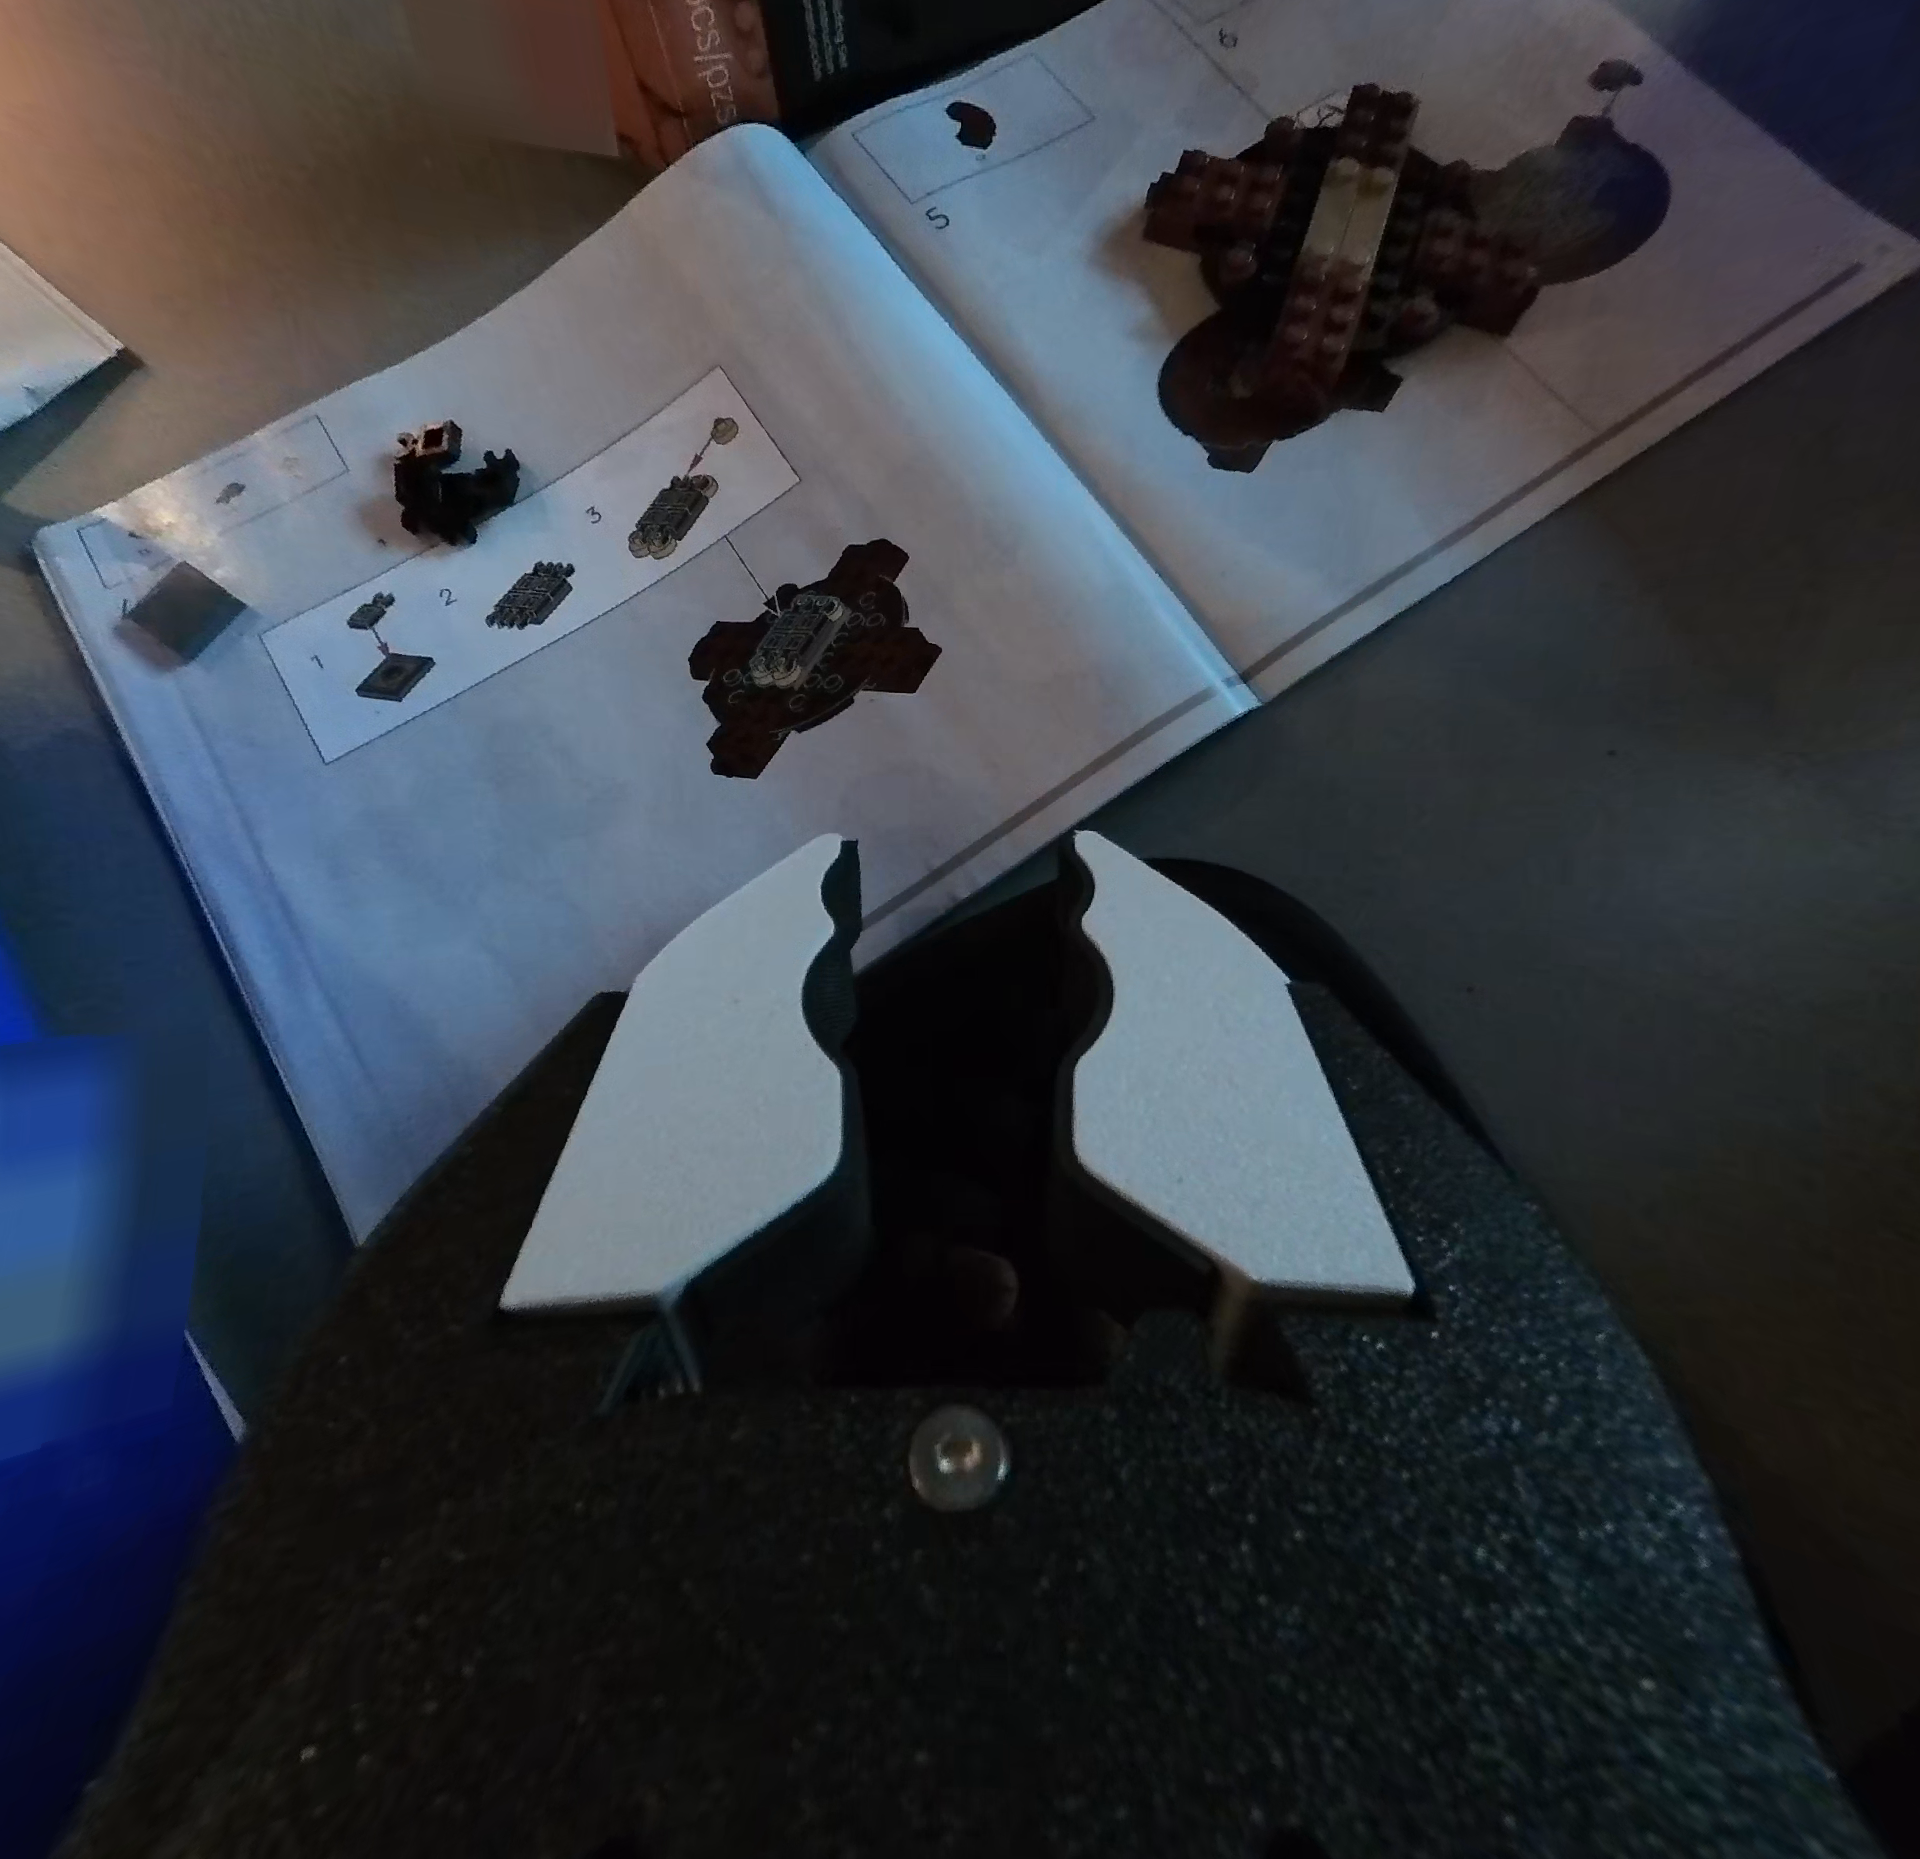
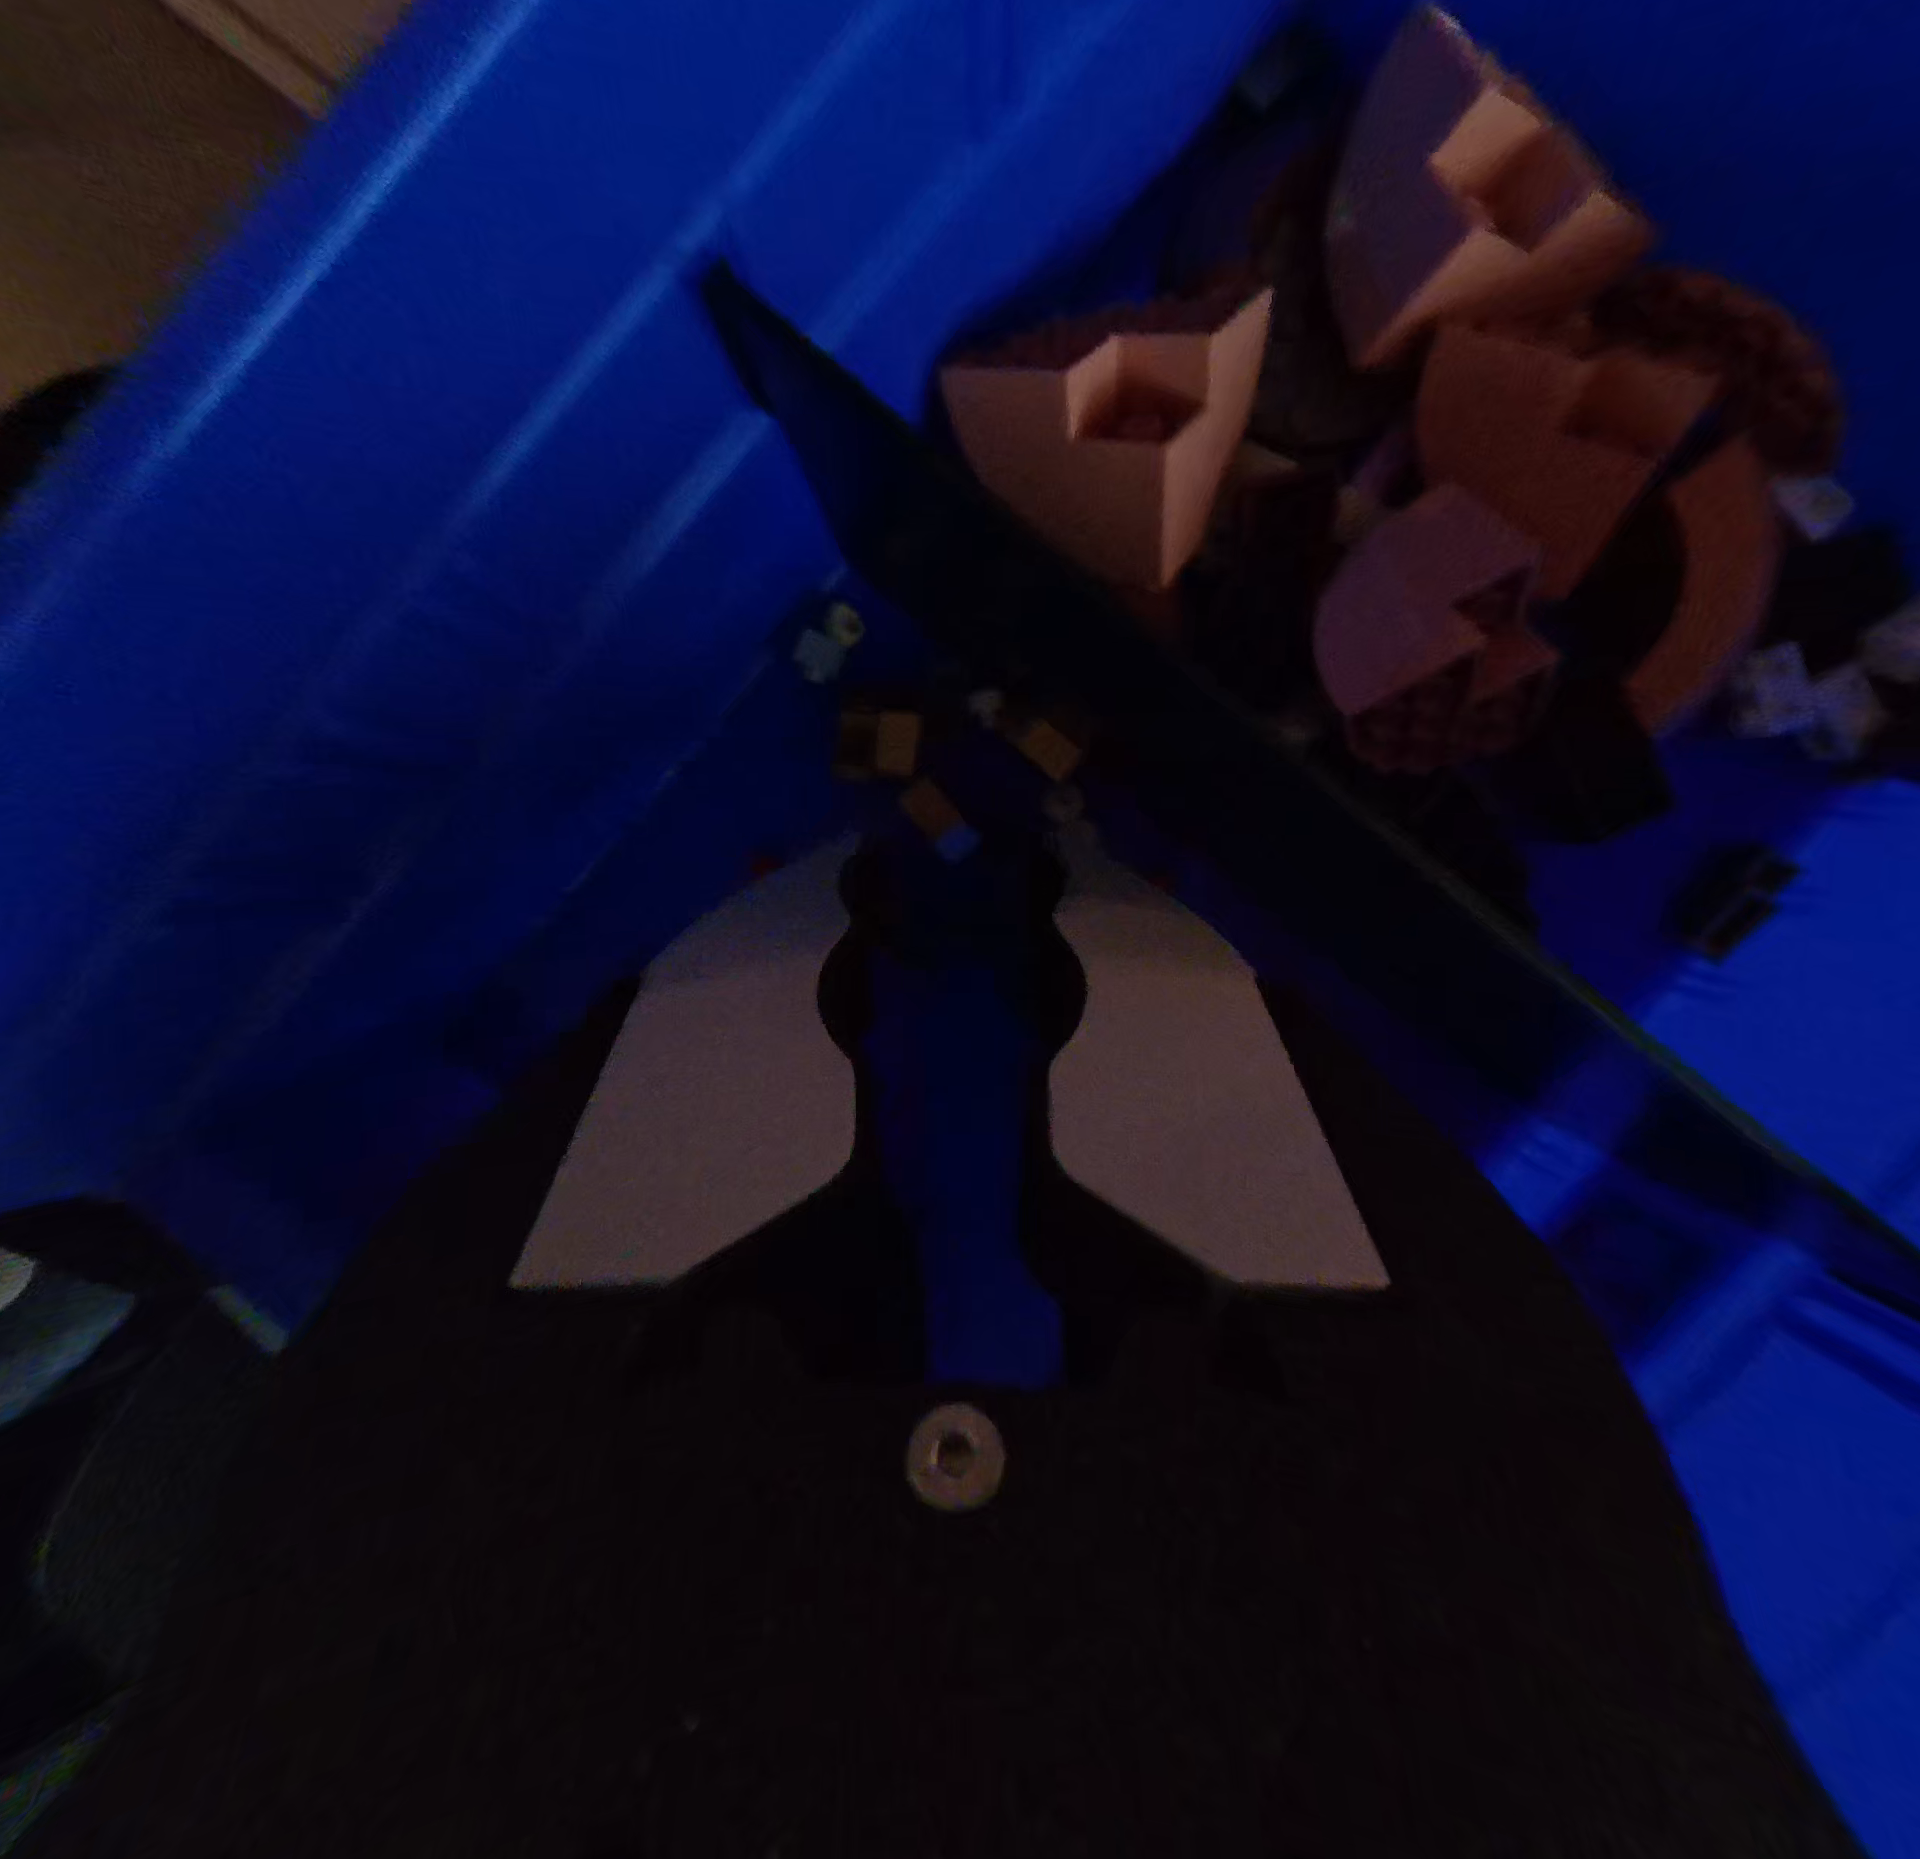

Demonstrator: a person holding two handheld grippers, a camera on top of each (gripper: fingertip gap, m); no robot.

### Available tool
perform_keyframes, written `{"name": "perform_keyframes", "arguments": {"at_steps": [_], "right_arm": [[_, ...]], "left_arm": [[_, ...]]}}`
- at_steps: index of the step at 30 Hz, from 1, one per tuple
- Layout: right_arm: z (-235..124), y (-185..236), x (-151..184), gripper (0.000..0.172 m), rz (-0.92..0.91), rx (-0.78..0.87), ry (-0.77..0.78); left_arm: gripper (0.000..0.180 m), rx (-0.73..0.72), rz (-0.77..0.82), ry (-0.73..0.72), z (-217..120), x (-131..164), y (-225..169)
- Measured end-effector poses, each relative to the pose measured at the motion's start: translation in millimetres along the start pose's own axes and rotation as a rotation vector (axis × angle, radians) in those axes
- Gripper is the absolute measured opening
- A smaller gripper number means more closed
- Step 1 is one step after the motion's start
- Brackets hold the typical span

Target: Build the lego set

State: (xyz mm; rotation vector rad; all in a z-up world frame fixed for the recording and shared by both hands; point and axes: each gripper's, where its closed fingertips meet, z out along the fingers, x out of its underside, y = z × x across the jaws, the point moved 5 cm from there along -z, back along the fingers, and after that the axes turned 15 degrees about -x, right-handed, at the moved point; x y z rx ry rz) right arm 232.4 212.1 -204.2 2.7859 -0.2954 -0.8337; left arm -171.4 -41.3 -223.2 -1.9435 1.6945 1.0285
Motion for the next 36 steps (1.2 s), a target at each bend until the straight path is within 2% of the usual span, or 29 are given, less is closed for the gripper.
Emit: {"name": "perform_keyframes", "arguments": {"at_steps": [4, 8, 13, 17, 20, 28, 36], "right_arm": [[-22.9, -14.6, 13.4, 0.037, 0.126, 0.134, 0.052], [-53.1, -4.1, 20.0, 0.038, 0.123, 0.215, 0.013], [-94.4, 3.2, 47.3, 0.035, 0.228, 0.308, -0.110], [-111.8, 14.3, 63.0, 0.034, 0.259, 0.341, -0.198], [-110.3, 18.0, 67.1, 0.033, 0.265, 0.322, -0.230], [-96.0, 21.3, 70.1, 0.033, 0.249, 0.258, -0.201], [-78.8, 21.7, 46.3, 0.033, 0.161, 0.166, -0.228]], "left_arm": [[0.036, -0.001, -0.001, -0.004, -0.4, 0.0, 0.1], [0.036, -0.006, 0.003, -0.001, -0.1, 0.1, 0.0], [0.036, 0.009, -0.009, 0.006, 0.2, 0.1, 0.4], [0.036, 0.017, -0.015, 0.008, 0.4, 0.1, 0.6], [0.036, 0.016, -0.014, 0.007, 0.2, 0.1, 0.6], [0.036, 0.013, -0.009, 0.006, 0.1, 0.0, 0.5], [0.037, 0.001, -0.001, 0.006, 0.2, 0.2, 0.3]]}}
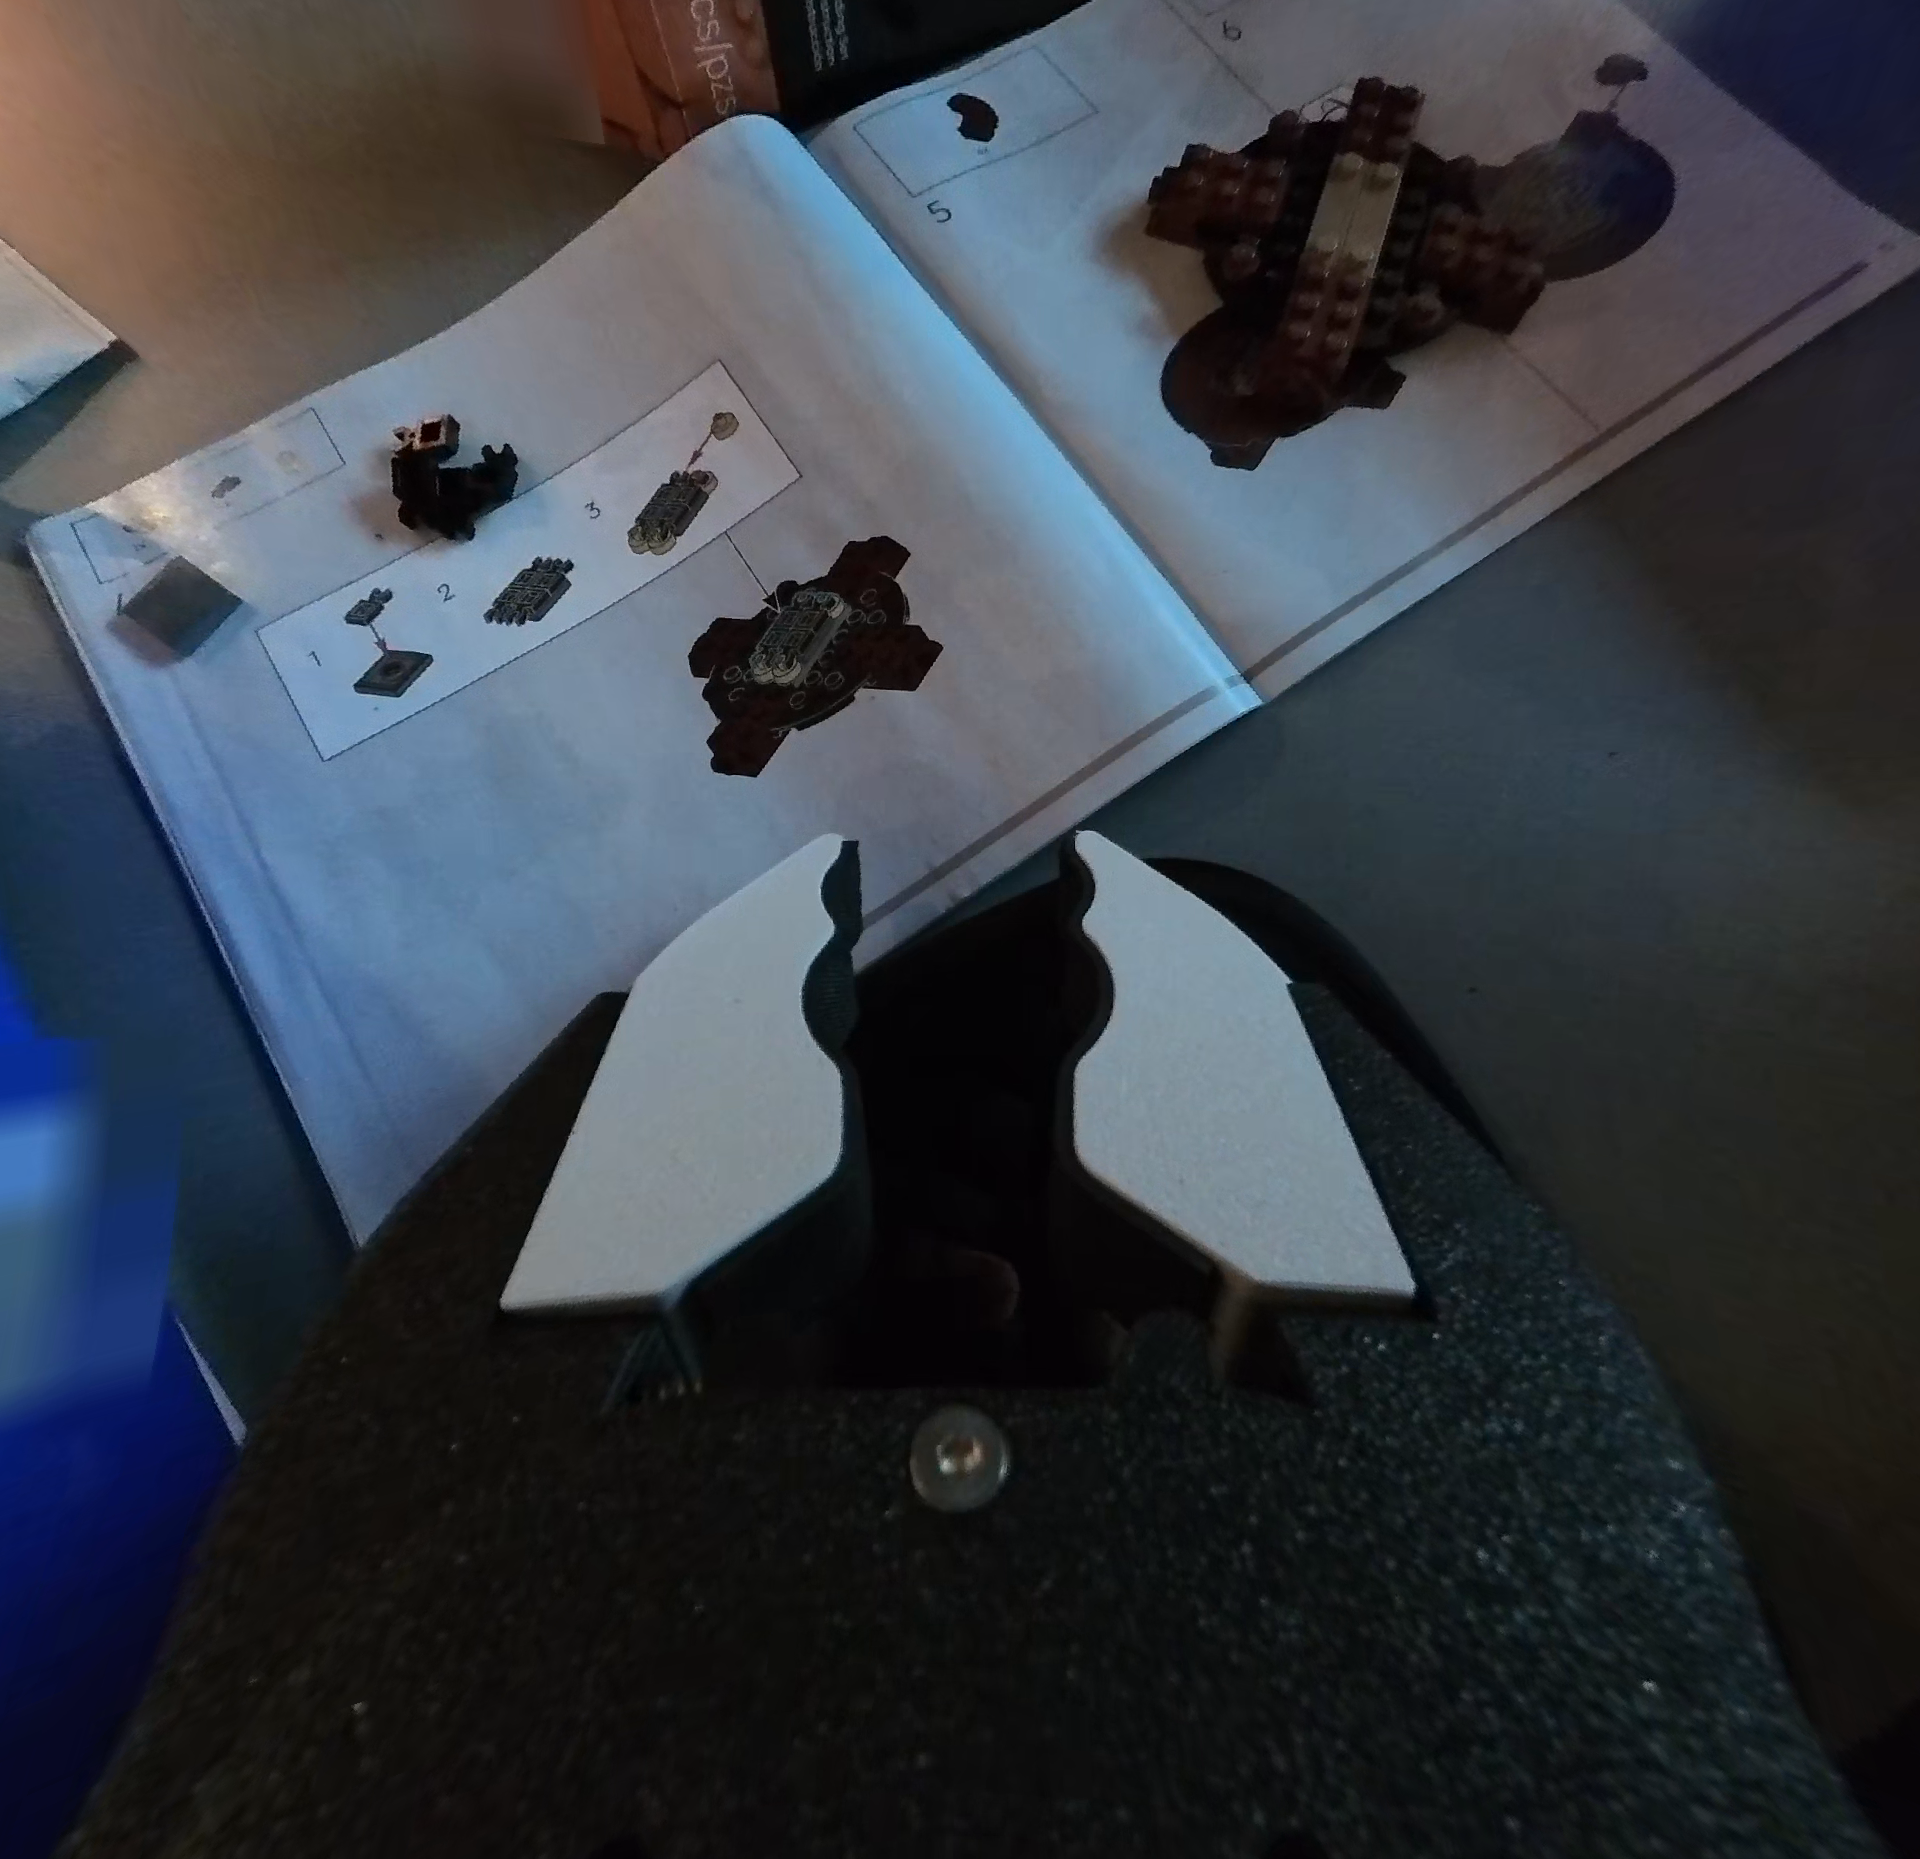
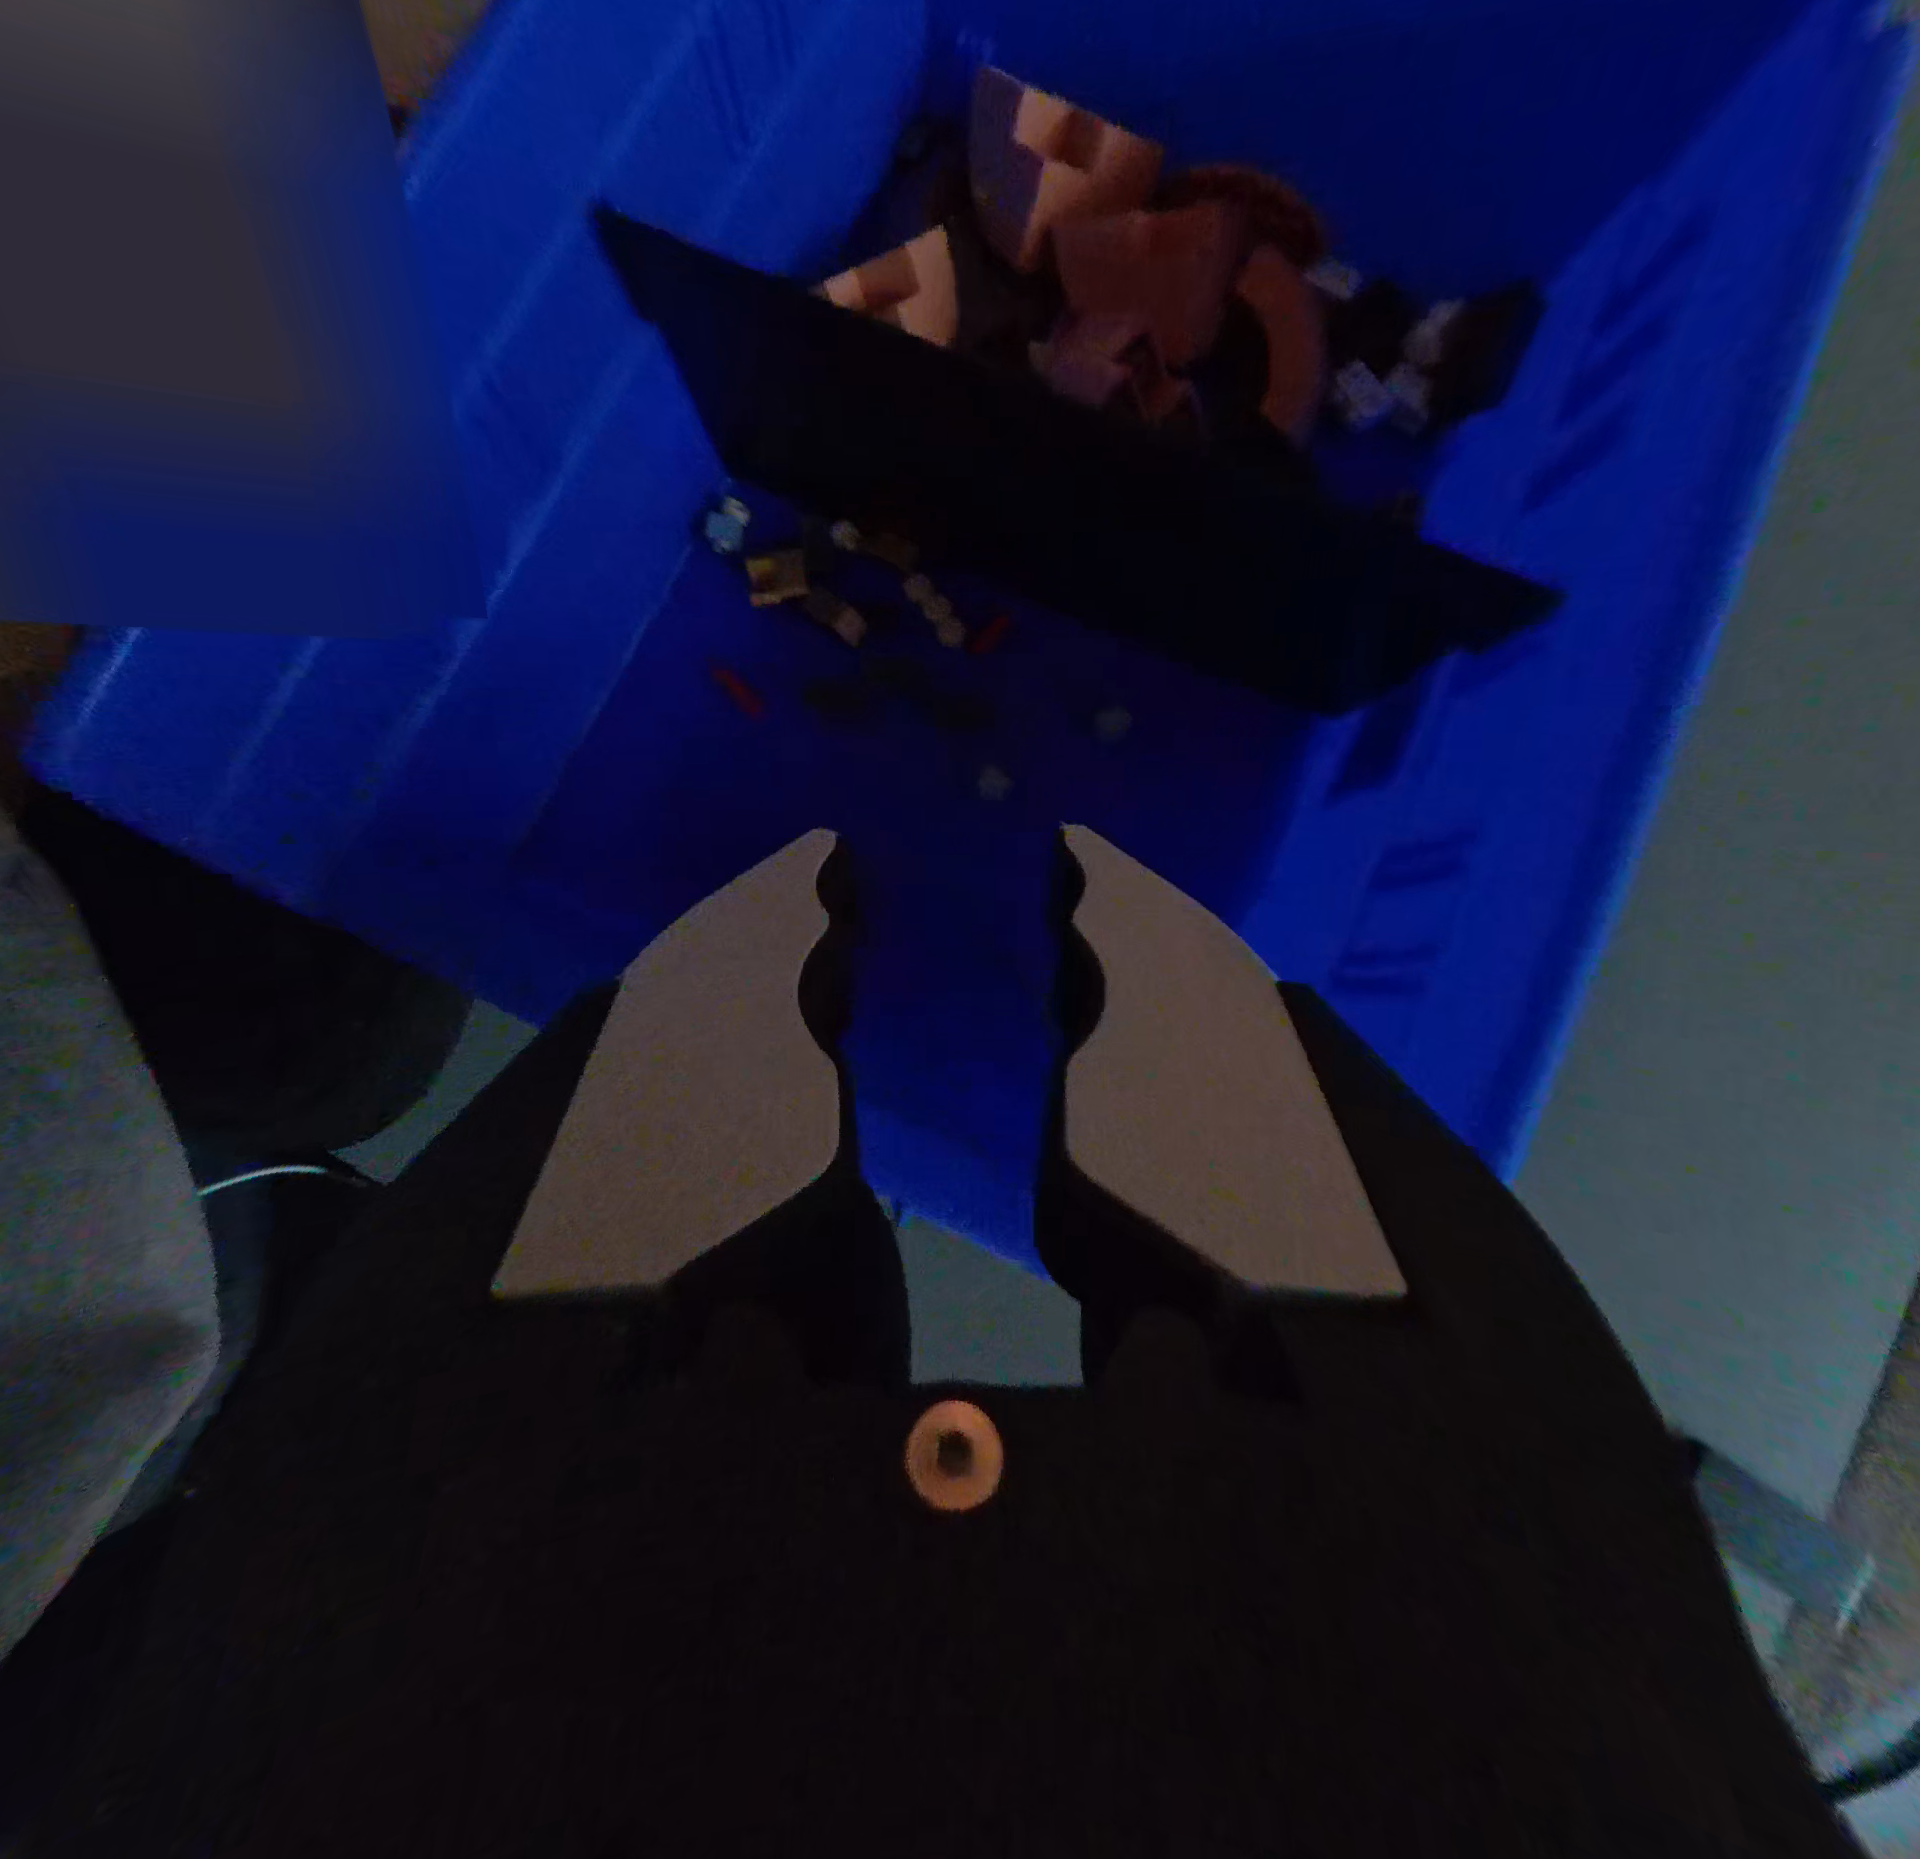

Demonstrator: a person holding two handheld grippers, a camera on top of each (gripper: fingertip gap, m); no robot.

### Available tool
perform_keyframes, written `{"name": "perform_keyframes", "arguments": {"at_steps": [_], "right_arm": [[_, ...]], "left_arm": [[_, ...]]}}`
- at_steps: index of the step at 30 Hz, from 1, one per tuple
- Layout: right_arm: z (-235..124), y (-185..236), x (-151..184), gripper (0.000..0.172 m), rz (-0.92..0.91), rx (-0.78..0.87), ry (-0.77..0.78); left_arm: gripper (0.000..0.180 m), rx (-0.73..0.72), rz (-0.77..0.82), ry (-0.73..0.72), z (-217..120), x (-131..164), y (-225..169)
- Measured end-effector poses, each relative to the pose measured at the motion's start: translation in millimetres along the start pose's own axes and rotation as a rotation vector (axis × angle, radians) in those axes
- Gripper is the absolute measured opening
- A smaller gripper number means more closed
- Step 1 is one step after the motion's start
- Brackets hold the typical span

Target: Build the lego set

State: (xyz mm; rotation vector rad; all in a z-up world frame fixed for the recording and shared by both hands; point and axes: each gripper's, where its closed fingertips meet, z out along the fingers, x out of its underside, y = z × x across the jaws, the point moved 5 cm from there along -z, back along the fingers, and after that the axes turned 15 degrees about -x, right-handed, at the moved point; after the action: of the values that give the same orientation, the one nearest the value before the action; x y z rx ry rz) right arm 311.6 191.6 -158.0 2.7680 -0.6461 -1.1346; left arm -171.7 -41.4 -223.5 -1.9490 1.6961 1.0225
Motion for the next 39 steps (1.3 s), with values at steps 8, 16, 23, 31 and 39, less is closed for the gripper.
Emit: {"name": "perform_keyframes", "arguments": {"at_steps": [8, 16, 23, 31, 39], "right_arm": [[25.3, -1.0, -25.4, 0.029, -0.116, -0.064, 0.005], [42.2, 9.9, -36.3, 0.032, -0.355, -0.168, 0.025], [61.5, 20.3, -29.9, 0.034, -0.439, -0.257, 0.098], [90.6, 22.3, -36.4, 0.025, -0.457, -0.309, 0.106], [116.0, 25.0, -44.4, 0.009, -0.534, -0.277, 0.089]], "left_arm": [[0.037, 0.010, -0.011, 0.005, 0.4, 0.0, 0.5], [0.037, 0.011, -0.012, 0.006, 0.4, 0.0, 0.5], [0.036, 0.001, -0.005, 0.005, 0.6, 0.1, 0.3], [0.036, -0.004, -0.006, 0.004, 0.7, 0.2, 0.4], [0.036, 0.012, -0.017, 0.005, 0.5, 0.3, 0.8]]}}
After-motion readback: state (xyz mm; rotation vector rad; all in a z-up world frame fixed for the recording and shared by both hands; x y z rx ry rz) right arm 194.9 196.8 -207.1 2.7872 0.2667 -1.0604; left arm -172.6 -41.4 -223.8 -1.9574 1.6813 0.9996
